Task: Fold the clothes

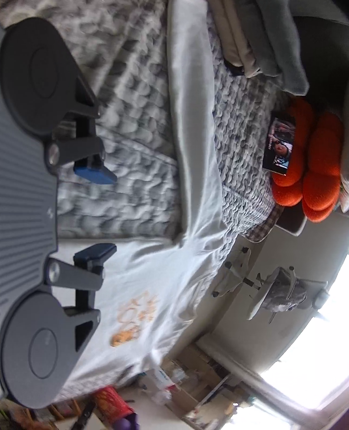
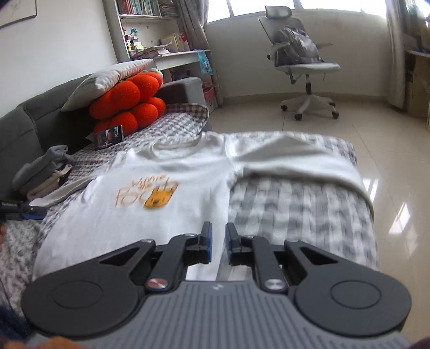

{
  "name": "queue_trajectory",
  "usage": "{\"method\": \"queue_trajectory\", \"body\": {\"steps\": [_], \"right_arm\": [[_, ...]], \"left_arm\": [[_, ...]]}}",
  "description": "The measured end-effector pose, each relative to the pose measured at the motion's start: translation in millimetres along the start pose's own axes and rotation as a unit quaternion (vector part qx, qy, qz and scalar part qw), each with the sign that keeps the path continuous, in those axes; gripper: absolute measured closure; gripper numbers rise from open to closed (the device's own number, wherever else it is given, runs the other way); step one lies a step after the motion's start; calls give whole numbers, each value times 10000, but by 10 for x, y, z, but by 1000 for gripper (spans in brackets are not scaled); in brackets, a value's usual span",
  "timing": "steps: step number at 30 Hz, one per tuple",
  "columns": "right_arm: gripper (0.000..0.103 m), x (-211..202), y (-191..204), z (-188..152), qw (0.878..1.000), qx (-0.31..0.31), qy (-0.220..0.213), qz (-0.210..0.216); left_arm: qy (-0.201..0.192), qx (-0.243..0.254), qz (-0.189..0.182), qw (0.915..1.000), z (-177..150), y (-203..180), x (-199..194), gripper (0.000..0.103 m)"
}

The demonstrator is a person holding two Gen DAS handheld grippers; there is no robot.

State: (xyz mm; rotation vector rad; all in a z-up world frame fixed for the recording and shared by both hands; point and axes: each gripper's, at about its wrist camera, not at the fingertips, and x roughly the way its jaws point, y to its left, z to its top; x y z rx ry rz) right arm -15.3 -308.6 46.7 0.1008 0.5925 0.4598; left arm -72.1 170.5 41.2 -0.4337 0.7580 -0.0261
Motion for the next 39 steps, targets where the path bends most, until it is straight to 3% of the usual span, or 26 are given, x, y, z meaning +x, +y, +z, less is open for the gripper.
{"method": "queue_trajectory", "body": {"steps": [1, 3, 7, 12, 17, 26, 28, 29, 30, 31, 33, 39], "right_arm": [[69, 50, -27, 63, 10000, 4, -10, 66], [53, 189, -88, 194, 9998, 70, 16, 161], [53, 556, -272, 394, 9984, 482, 154, 266], [53, 982, -597, 489, 9883, 1467, 398, -83], [51, 1150, -571, 459, 9904, 1278, 458, -257], [65, 1385, -435, 568, 9949, 868, 410, -297], [80, 1429, -439, 583, 9953, 791, 393, -405], [82, 1442, -441, 586, 9954, 752, 388, -452], [87, 1452, -441, 591, 9954, 719, 386, -495], [90, 1462, -441, 596, 9955, 687, 383, -538], [93, 1472, -422, 615, 9955, 606, 374, -630], [98, 1528, -364, 727, 9947, 291, 237, -955]], "left_arm": [[8, -30, -54, 10000, 51, 7, 35, 53], [-37, 74, -27, 10000, 127, -43, 103, 53], [-89, 304, 73, 9995, 225, -157, 317, 53], [-80, 391, -25, 9992, 249, -225, 539, 53], [-93, 393, 11, 9992, 274, -211, 681, 53], [-160, -127, -254, 9995, 469, -136, 920, 53], [-165, -152, -270, 9994, 500, -160, 999, 55], [-191, -120, -221, 9995, 513, -177, 1040, 56], [-217, -87, -169, 9996, 527, -193, 1082, 61], [-237, -63, -118, 9996, 544, -205, 1125, 79], [-262, -79, -85, 9996, 582, -207, 1195, 92], [-601, 162, 78, 9980, 680, -331, 1167, 94]]}}
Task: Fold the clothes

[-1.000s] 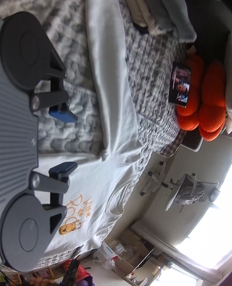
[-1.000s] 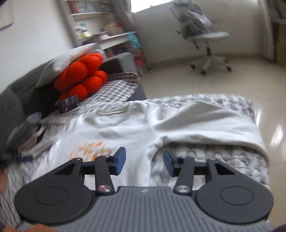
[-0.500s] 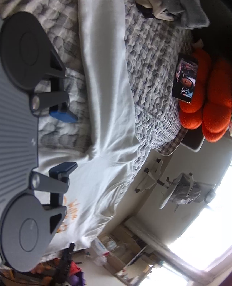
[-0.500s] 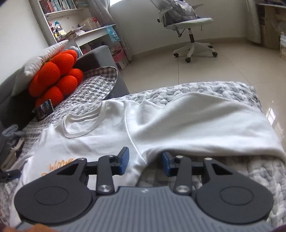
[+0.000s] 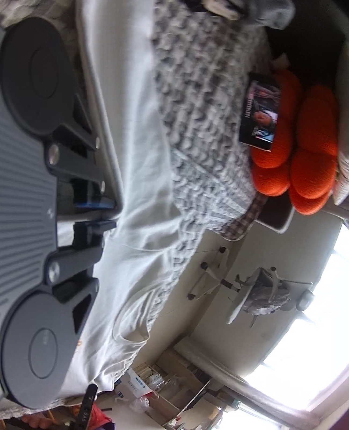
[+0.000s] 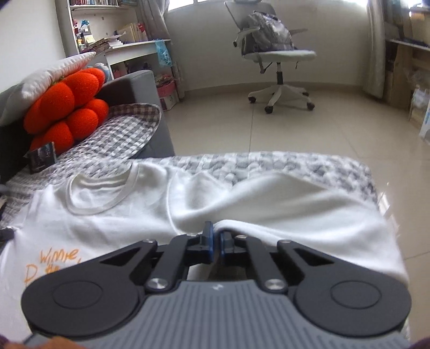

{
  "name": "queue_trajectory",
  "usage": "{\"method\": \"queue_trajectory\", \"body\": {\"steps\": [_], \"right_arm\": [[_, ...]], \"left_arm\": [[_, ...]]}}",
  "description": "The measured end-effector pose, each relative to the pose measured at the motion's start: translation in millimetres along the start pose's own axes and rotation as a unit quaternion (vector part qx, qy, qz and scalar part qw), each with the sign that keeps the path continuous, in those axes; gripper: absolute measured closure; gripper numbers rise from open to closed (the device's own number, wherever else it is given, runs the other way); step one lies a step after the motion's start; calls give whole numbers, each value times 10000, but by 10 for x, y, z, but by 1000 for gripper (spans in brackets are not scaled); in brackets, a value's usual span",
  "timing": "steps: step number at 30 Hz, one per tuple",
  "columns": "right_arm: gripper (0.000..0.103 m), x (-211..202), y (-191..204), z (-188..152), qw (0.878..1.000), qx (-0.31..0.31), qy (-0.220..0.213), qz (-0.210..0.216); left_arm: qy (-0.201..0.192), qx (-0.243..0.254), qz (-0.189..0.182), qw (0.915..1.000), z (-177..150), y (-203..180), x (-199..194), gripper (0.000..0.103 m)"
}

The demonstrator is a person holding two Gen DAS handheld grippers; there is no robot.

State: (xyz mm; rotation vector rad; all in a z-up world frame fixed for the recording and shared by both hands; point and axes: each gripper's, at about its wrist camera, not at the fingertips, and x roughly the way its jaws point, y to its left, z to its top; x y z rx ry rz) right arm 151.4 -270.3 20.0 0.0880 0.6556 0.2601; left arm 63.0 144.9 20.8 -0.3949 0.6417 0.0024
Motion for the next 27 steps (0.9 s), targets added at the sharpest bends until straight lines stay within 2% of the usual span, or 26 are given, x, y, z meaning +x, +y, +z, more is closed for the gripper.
{"method": "queue_trajectory", "body": {"steps": [4, 8, 12, 13, 15, 17, 21, 25, 27], "right_arm": [[98, -82, 67, 78, 9993, -182, -297, -155], [98, -130, 45, 140, 9982, -106, -547, -228], [98, 130, 89, 6, 9989, -315, -115, -339], [98, 214, 97, -42, 9987, -356, 61, -348], [97, 235, 99, -87, 9987, -364, 36, -351], [90, 209, 83, -75, 9991, -273, 55, -308], [83, 115, 75, -20, 9990, -364, 170, -194], [79, -92, 104, 68, 9978, -640, 182, -51], [78, -132, 153, 115, 9953, -926, 291, 66]], "left_arm": [[-215, 121, 0, 9997, 79, -66, -64, 94], [-358, 292, 109, 9989, 82, -116, -27, 94], [-39, 261, 168, 9995, -26, -37, 119, 93], [3, 228, 156, 9996, -51, -12, 128, 89], [-26, 197, 138, 9997, -75, 19, 84, 83], [6, 191, 194, 9996, -69, 49, 30, 73], [21, 242, 363, 9990, -30, 150, -132, 73], [-63, 118, 262, 9996, 86, 270, -347, 73], [-230, 115, 164, 9995, 208, 242, -413, 73]]}}
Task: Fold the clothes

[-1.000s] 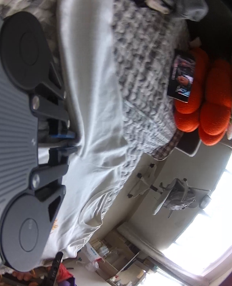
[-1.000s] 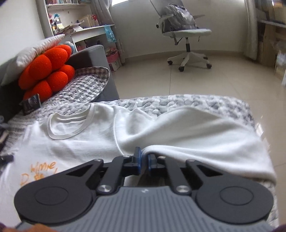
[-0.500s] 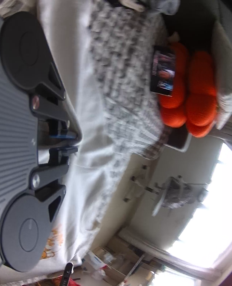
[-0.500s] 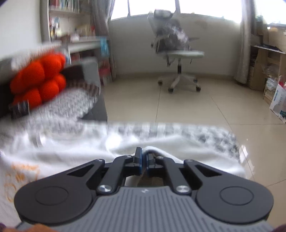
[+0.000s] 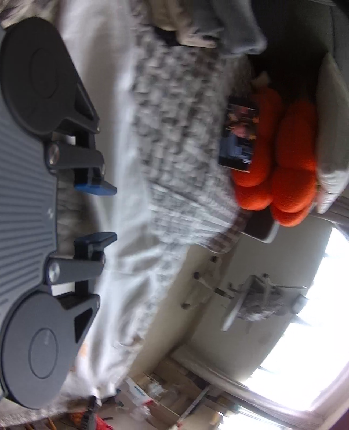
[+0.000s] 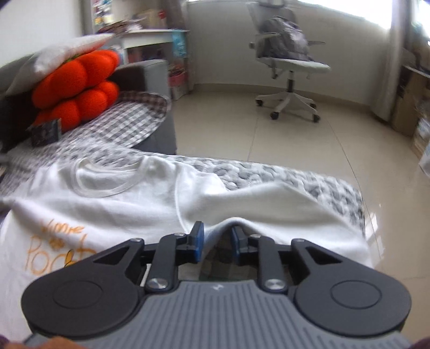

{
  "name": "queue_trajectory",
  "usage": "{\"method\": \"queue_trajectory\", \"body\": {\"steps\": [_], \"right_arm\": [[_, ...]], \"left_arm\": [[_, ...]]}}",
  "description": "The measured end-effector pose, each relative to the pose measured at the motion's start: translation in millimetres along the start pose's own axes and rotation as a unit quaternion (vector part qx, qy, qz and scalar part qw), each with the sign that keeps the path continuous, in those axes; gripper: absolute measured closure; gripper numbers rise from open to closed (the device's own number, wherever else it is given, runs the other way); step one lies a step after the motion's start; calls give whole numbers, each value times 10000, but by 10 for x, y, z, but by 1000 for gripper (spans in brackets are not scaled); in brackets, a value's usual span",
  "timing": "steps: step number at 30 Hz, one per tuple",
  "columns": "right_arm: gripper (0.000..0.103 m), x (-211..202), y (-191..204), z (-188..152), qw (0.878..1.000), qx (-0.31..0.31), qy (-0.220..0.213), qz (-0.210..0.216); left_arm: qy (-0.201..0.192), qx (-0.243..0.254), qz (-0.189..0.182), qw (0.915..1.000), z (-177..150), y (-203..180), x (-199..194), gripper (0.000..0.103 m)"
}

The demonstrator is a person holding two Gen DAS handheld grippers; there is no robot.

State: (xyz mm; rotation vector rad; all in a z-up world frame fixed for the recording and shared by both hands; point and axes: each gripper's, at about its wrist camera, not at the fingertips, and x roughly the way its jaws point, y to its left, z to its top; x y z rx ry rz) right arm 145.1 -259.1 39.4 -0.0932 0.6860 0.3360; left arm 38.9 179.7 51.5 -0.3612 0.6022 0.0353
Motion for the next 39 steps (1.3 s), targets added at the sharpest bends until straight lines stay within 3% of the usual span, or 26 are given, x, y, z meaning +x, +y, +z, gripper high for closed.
{"method": "queue_trajectory", "body": {"steps": [3, 6, 10, 14, 18, 20, 24, 26, 27, 28, 29, 32, 36, 39], "right_arm": [[75, -2, 74, 102, 9990, -362, 151, 218], [53, -13, 172, 258, 9973, -594, -26, 431], [53, 133, 314, 456, 9934, -951, -164, 621], [53, 508, 377, 608, 9922, -1075, 85, 631], [53, 854, 418, 665, 9890, -1334, 328, 555], [53, 995, 437, 692, 9879, -1417, 431, 450], [53, 1148, 442, 701, 9853, -1449, 536, 733], [62, 1189, 495, 659, 9827, -1604, 545, 754], [82, 1181, 524, 649, 9821, -1669, 505, 713], [99, 1162, 553, 642, 9818, -1724, 452, 655], [101, 1143, 582, 635, 9814, -1778, 399, 598], [103, 1094, 663, 615, 9793, -1992, 198, 308], [103, 1007, 686, 697, 9785, -2046, -224, -150], [103, 1042, 701, 728, 9779, -2037, -255, -394]], "left_arm": [[-90, 103, -152, 9998, 203, -157, 52, 68], [30, 459, -231, 9987, 313, -378, 272, 60], [346, 834, -193, 9957, 361, -613, 706, 50], [487, 1129, 159, 9923, 368, -749, 1112, 47], [670, 1455, 377, 9864, 390, -824, 1408, 33], [680, 1578, 635, 9831, 391, -827, 1477, 33], [687, 1702, 533, 9816, 364, -809, 1573, 33], [645, 1785, 377, 9811, 338, -805, 1595, 48], [631, 1791, 219, 9816, 334, -804, 1578, 70], [627, 1788, 142, 9818, 333, -820, 1558, 85], [595, 1860, 145, 9806, 323, -862, 1536, 92], [447, 1969, 298, 9789, 311, -941, 1504, 94], [74, 1800, 399, 9828, 374, -959, 1444, 95], [73, 1838, 537, 9815, 375, -1000, 1510, 94]]}}
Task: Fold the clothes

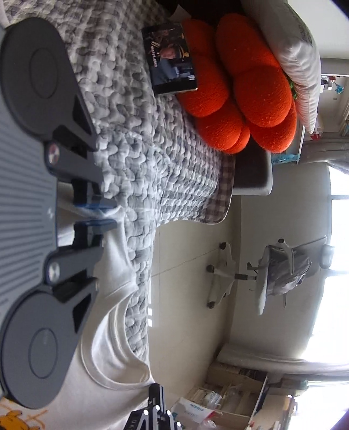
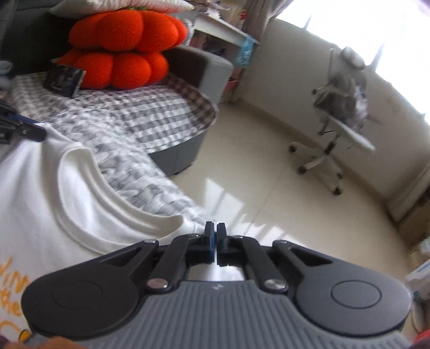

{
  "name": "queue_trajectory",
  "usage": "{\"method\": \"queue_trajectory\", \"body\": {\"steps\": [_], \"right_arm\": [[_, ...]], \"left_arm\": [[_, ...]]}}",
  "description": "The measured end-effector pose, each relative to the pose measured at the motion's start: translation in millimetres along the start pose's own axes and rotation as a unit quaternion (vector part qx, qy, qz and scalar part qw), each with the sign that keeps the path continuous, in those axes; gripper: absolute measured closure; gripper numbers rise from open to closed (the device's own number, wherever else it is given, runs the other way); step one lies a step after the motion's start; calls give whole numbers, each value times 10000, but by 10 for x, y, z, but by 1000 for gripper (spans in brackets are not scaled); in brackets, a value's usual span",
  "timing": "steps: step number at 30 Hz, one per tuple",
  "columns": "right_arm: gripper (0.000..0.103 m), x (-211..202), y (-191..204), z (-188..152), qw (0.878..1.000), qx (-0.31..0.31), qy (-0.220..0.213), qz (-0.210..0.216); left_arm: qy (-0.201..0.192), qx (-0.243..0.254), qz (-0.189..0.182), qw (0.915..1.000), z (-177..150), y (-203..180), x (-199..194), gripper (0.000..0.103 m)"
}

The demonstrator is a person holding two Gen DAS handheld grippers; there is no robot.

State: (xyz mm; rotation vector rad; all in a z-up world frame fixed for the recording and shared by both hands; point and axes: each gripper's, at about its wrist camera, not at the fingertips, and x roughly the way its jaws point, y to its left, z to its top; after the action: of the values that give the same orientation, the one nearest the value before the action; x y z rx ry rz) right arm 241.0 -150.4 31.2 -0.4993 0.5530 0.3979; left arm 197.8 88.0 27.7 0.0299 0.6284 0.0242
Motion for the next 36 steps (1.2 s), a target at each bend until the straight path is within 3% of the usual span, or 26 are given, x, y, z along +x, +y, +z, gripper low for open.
{"method": "queue_trajectory", "body": {"steps": [5, 10, 17, 20, 24, 28, 32, 36], "right_arm": [[103, 276, 125, -133, 9993, -13, 286, -255], [101, 275, 116, -146, 9988, 179, 169, -426], [85, -55, -120, -188, 9946, 972, 45, -370], [64, -215, -177, -329, 9929, 1133, 101, -355], [63, -470, -276, -579, 9889, 1443, 128, -327], [63, -703, -403, -853, 9785, 2044, 145, -222], [61, -801, -331, -996, 9787, 2023, 255, -251], [49, -875, -326, -1081, 9756, 2145, 312, -339]], "left_arm": [[105, 86, 272, 9995, -97, -55, 147, 91], [74, -30, 434, 9990, -68, 0, 32, 68], [-63, -638, 380, 9972, -265, 291, -511, 65], [-144, -983, 279, 9947, -536, 517, -861, 65], [-80, -1483, 240, 9886, -934, 928, -1272, 64], [75, -1765, 466, 9832, -1211, 1253, -1474, 64], [179, -1954, 639, 9785, -1381, 1495, -1620, 64], [142, -2208, 933, 9707, -1532, 1723, -1800, 64]]}}
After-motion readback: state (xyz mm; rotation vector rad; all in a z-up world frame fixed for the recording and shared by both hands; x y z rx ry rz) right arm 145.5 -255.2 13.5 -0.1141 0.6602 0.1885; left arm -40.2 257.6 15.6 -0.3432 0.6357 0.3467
